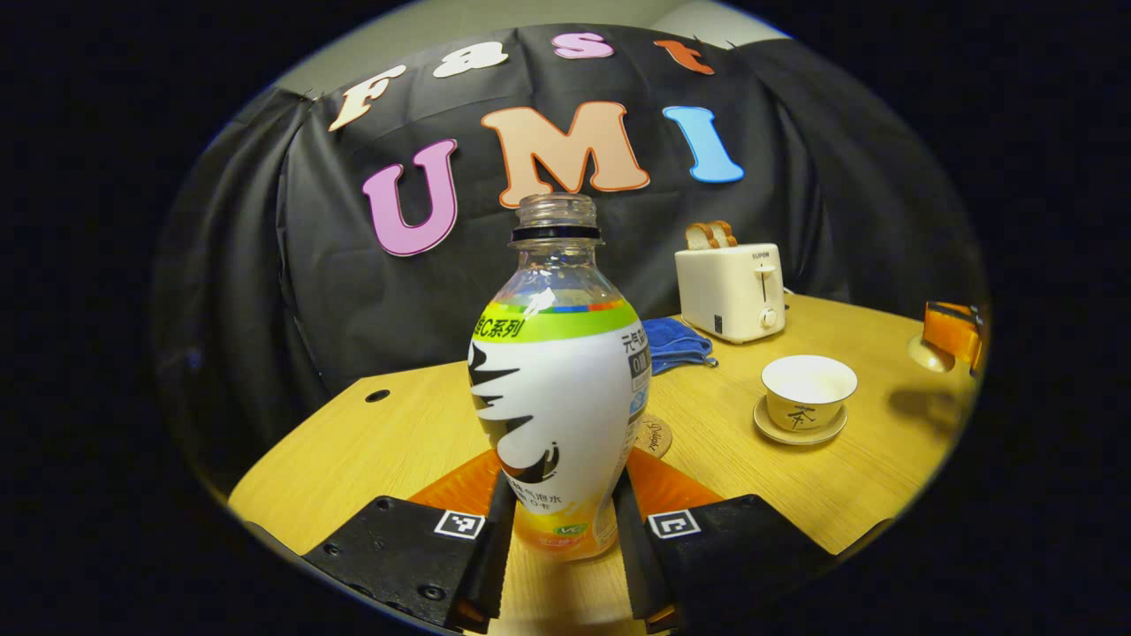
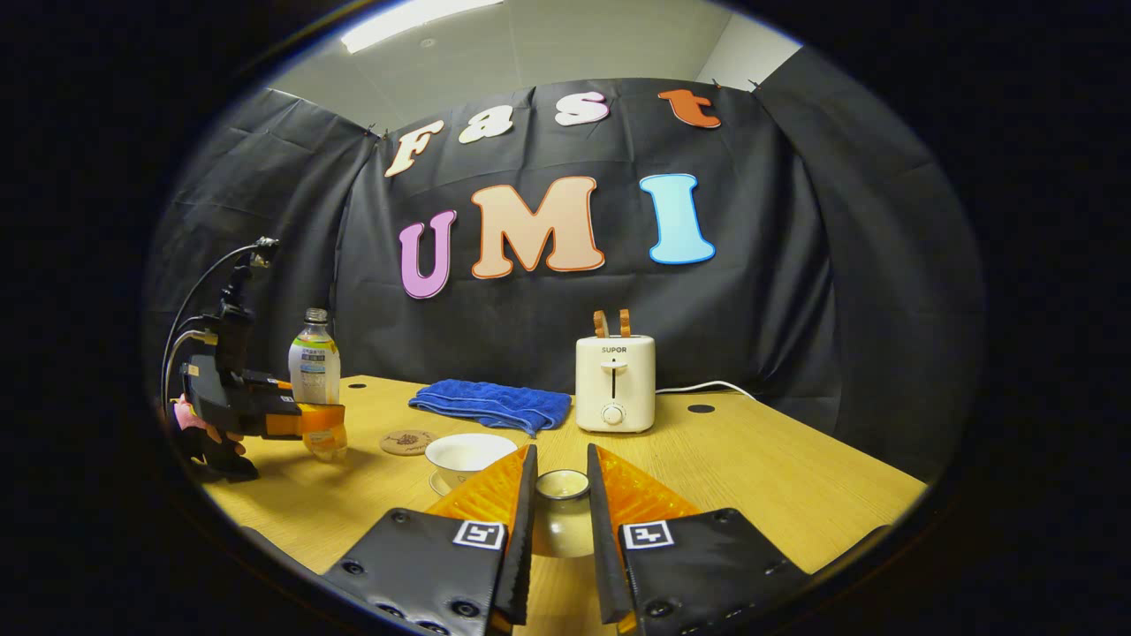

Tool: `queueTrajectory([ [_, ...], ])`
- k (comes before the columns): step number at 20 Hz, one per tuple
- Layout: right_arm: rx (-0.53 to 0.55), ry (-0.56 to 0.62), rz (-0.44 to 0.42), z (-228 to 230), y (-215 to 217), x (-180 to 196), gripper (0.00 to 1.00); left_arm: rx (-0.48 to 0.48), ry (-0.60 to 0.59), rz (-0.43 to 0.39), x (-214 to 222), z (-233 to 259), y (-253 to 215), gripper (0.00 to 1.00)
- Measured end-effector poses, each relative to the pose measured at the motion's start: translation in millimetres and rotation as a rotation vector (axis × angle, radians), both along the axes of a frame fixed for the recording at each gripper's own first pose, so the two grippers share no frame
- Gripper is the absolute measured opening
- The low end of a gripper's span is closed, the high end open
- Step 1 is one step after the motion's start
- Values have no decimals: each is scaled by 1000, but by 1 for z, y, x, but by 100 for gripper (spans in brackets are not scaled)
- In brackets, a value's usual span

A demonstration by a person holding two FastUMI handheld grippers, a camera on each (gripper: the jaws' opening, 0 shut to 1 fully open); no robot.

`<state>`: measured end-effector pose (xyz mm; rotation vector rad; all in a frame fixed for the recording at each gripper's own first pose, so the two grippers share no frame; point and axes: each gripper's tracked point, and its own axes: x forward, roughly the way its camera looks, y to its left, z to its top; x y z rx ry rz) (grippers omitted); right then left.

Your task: Open the teacup lid with one hand, grasp the water bottle and pour water into the teacup with the other hand; after pouring, place the water bottle on the coaster and then close the teacup lid.

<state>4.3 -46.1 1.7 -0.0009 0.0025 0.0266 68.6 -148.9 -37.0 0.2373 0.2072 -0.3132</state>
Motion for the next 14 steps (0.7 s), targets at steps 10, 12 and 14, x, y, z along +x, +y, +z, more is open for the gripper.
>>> queueTrajectory([
  [10,-5,-5,-113,2,-48,3,33,519,-151,22,29,33,-20,52],
  [12,-7,-7,-145,3,-61,3,33,627,-194,17,35,40,-26,52],
  [14,-7,-8,-169,3,-71,4,34,745,-226,8,40,44,-29,52],
])
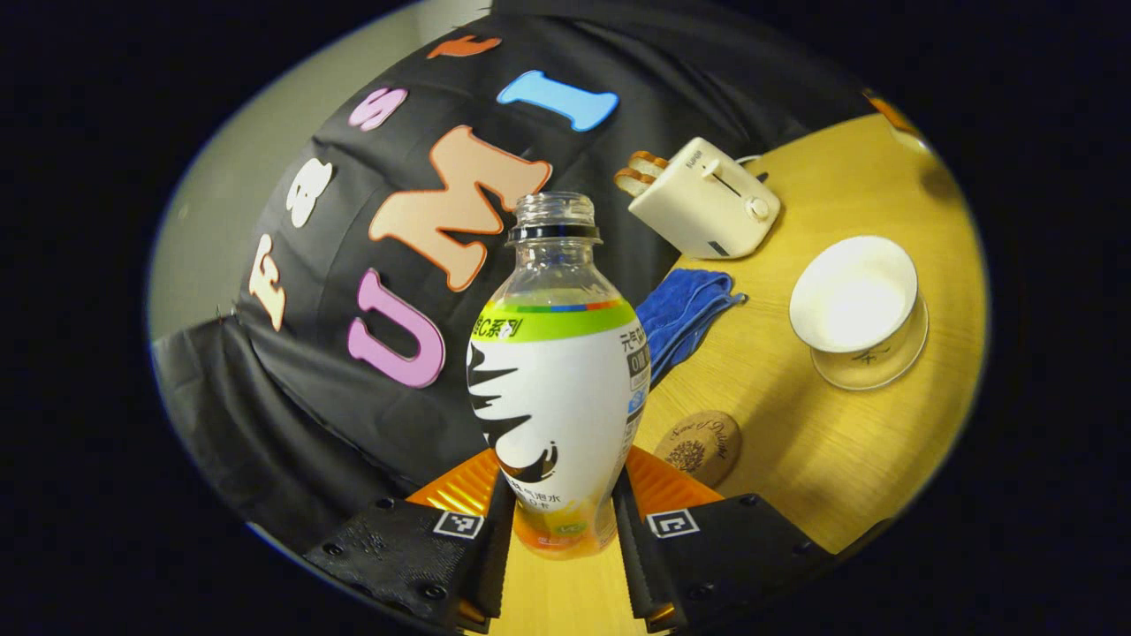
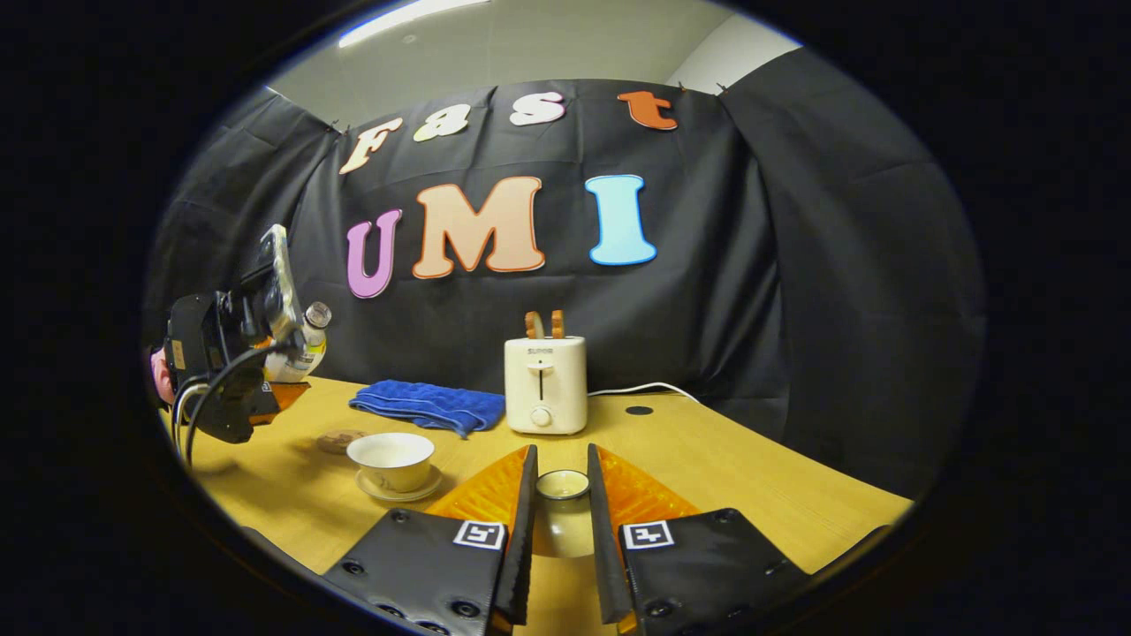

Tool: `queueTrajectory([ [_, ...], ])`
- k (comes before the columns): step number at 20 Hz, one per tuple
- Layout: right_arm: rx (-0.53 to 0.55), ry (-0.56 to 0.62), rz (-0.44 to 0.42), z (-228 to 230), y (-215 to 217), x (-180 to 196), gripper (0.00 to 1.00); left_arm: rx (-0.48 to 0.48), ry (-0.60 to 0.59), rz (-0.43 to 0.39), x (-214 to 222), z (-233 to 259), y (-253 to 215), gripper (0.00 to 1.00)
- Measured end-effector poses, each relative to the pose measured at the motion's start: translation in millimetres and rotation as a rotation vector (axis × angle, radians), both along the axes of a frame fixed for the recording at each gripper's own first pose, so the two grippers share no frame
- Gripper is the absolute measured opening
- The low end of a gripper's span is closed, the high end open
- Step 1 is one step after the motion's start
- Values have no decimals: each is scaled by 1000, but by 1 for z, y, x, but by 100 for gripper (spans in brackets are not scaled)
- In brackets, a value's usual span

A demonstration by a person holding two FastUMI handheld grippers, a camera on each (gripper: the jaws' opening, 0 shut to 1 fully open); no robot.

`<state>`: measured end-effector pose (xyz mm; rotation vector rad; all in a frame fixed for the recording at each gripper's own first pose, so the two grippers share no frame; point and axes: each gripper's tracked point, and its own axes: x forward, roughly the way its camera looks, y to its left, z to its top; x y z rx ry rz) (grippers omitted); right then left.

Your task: Open the teacup lid with one hand, grasp the water bottle and pour water into the teacup with the other hand; after pouring, place the water bottle on the coaster and then close the teacup lid.

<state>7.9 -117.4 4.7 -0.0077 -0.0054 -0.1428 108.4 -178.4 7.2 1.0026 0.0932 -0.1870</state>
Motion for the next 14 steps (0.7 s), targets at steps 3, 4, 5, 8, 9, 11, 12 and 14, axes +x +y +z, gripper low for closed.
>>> queueTrajectory([
  [3,-2,0,-11,0,-4,-1,34,122,19,-11,5,-11,-8,52],
  [4,-2,-1,-10,0,-4,-1,34,160,25,-12,7,-13,-9,52],
  [5,-1,-1,-10,0,-4,-1,33,204,27,-13,7,-14,-8,53],
  [8,-1,0,-7,-1,-4,0,33,326,29,-28,8,-19,-10,52],
  [9,-1,0,-6,-1,-4,0,32,358,30,-33,7,-21,-10,53],
  [11,-1,0,-6,0,-4,1,33,413,31,-44,7,-24,-11,52],
  [12,-1,0,-6,0,-4,1,33,442,29,-51,6,-25,-12,53],
  [14,-2,-1,-6,-1,-4,1,34,500,30,-66,8,-28,-11,52],
])
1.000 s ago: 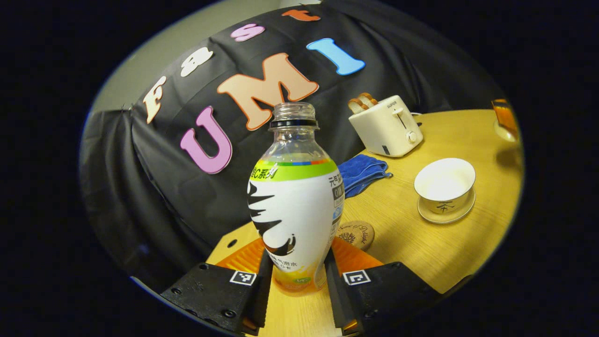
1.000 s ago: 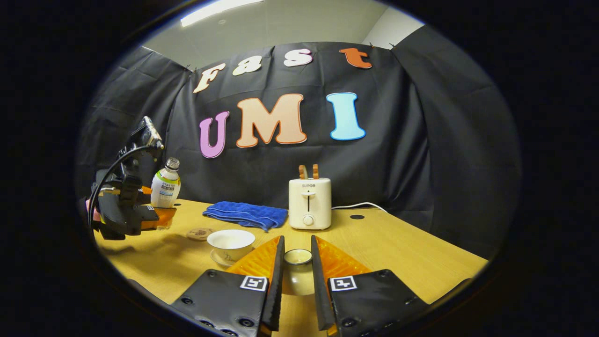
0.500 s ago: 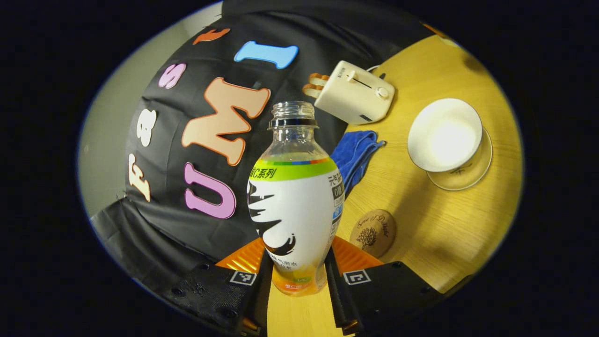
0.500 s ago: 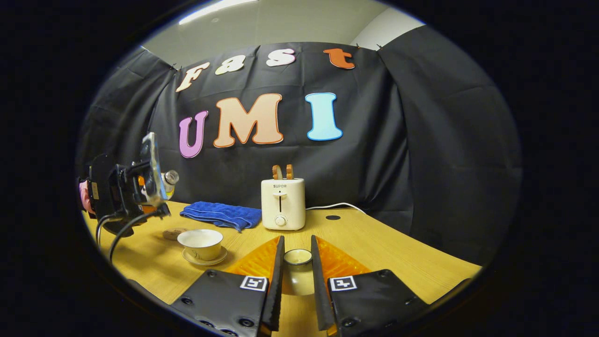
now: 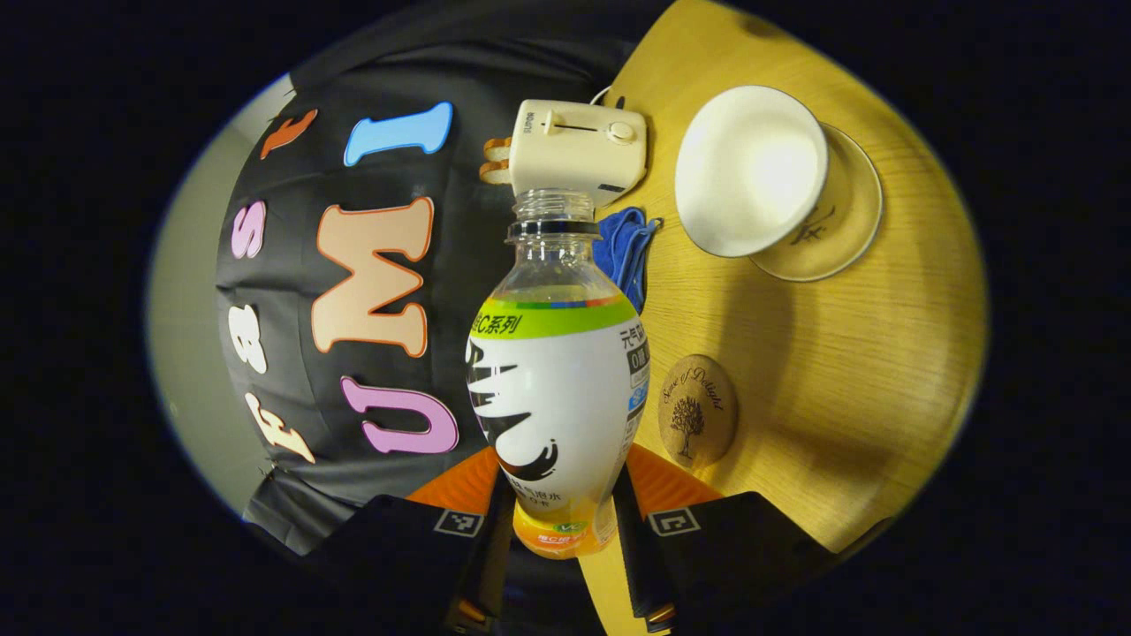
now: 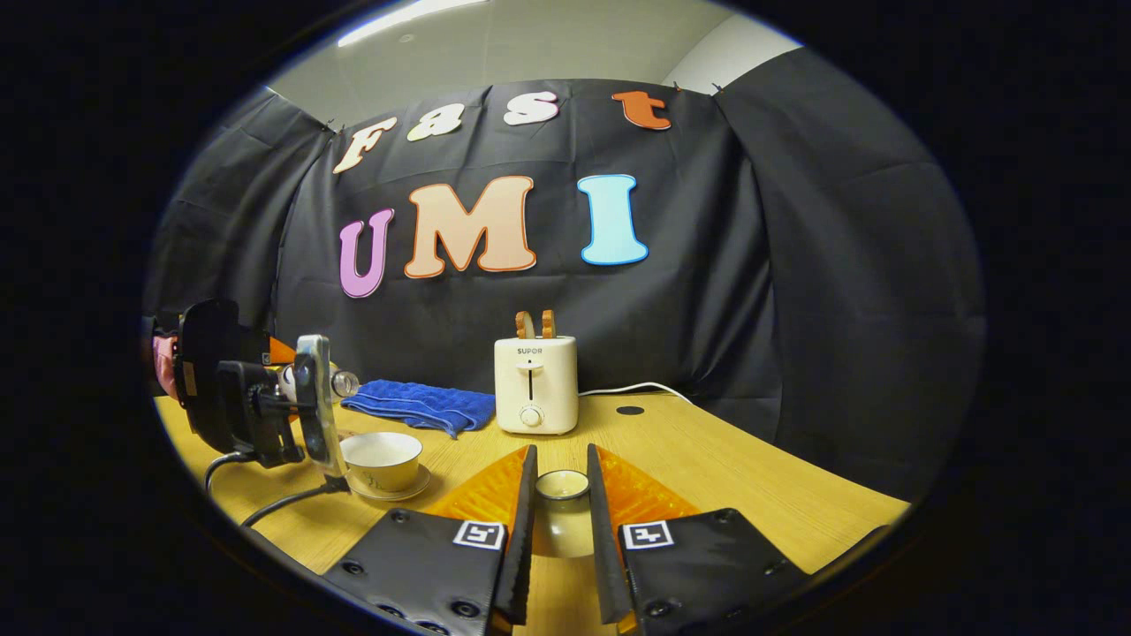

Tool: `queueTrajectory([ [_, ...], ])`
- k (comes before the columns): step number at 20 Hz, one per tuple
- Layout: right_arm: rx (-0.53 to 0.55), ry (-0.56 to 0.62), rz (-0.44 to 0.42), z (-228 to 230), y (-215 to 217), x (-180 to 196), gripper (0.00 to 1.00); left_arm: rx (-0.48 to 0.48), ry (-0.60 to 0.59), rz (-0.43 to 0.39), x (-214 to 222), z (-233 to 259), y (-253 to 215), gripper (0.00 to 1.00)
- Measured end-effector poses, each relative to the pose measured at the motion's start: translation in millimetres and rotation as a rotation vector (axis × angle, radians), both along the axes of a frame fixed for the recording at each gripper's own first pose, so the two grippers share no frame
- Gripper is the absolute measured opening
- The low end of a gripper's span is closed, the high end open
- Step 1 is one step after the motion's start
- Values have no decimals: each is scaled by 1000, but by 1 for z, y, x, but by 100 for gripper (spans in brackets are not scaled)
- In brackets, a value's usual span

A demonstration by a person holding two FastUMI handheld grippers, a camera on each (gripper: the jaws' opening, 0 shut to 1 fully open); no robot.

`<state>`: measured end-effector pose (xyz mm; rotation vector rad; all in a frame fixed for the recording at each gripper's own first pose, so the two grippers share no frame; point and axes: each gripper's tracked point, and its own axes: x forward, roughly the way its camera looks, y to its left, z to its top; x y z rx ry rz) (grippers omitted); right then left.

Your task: Open the teacup lid with one hand, grasp the water bottle and pour water into the teacup with the other hand; after pouring, place the water bottle on the coaster and then close the teacup lid.

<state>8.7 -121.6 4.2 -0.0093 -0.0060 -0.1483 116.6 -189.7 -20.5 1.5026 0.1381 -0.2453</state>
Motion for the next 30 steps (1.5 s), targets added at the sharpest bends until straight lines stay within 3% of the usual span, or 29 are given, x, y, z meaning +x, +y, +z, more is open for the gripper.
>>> queueTrajectory([
  [30,0,-1,3,0,0,0,32,498,-137,-144,1,53,-8,52],
])
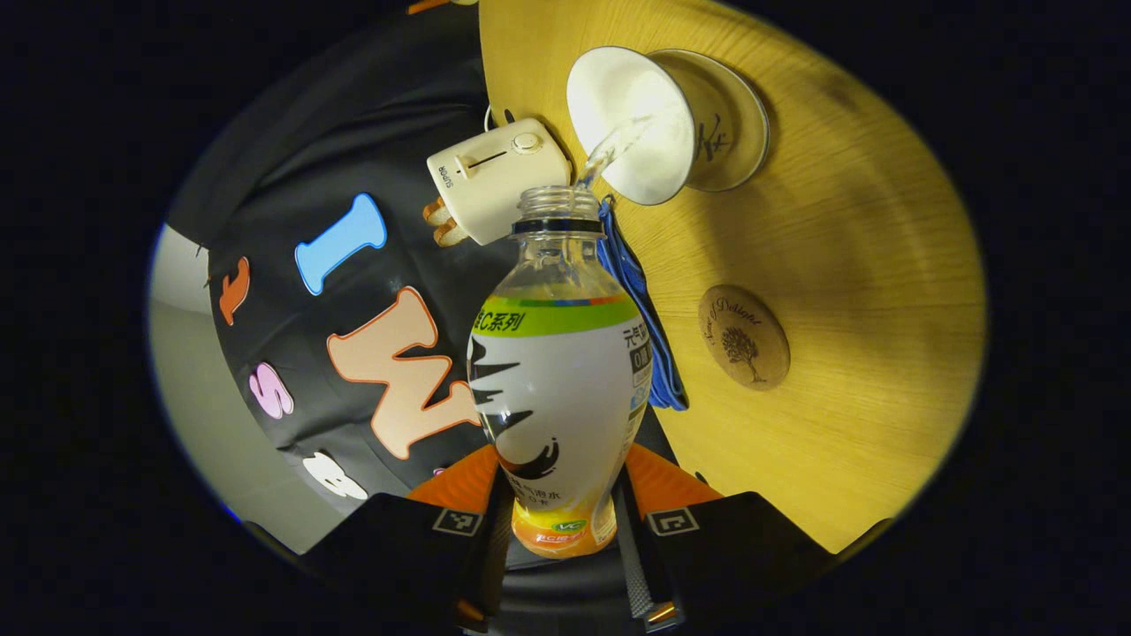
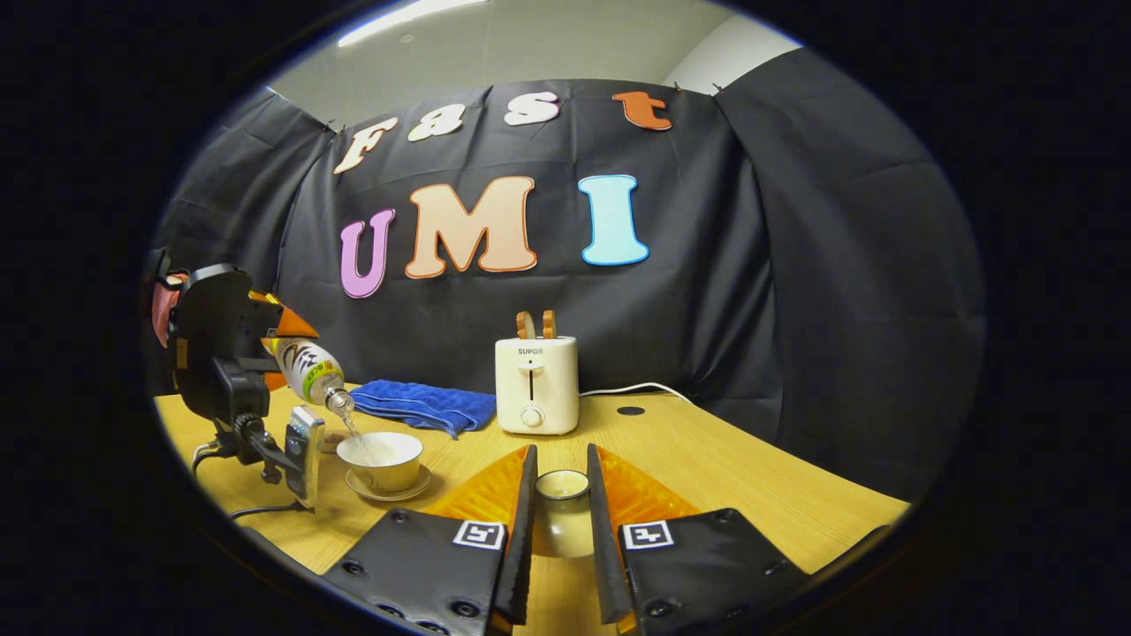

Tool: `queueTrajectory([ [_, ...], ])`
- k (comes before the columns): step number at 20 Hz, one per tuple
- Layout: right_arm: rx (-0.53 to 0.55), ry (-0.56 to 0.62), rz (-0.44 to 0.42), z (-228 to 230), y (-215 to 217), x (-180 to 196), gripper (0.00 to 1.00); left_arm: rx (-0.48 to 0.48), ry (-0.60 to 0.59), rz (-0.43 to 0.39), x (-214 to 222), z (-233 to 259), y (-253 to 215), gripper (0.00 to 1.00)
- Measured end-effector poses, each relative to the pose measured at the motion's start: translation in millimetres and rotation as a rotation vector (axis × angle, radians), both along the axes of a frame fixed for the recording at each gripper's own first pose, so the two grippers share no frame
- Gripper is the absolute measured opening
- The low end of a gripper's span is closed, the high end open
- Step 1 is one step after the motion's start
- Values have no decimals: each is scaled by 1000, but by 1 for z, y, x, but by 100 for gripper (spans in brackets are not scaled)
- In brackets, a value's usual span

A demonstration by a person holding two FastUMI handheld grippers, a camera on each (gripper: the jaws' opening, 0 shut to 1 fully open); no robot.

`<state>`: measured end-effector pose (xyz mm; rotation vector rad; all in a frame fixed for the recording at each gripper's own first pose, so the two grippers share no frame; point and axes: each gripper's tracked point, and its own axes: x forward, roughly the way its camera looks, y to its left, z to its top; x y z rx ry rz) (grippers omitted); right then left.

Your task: Open the teacup lid with one hand, grasp the water bottle and pour water into the teacup with the other hand; after pouring, place the water bottle on the coaster and then close the teacup lid.

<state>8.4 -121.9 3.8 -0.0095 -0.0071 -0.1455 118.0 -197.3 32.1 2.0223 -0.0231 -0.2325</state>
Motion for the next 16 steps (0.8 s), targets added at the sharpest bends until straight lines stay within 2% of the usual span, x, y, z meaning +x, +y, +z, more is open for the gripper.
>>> queueTrajectory([
  [7,0,1,1,0,1,0,33,72,-30,-31,1,22,-9,52],
  [16,1,2,3,0,1,-1,33,147,-32,-42,0,24,-15,52],
])
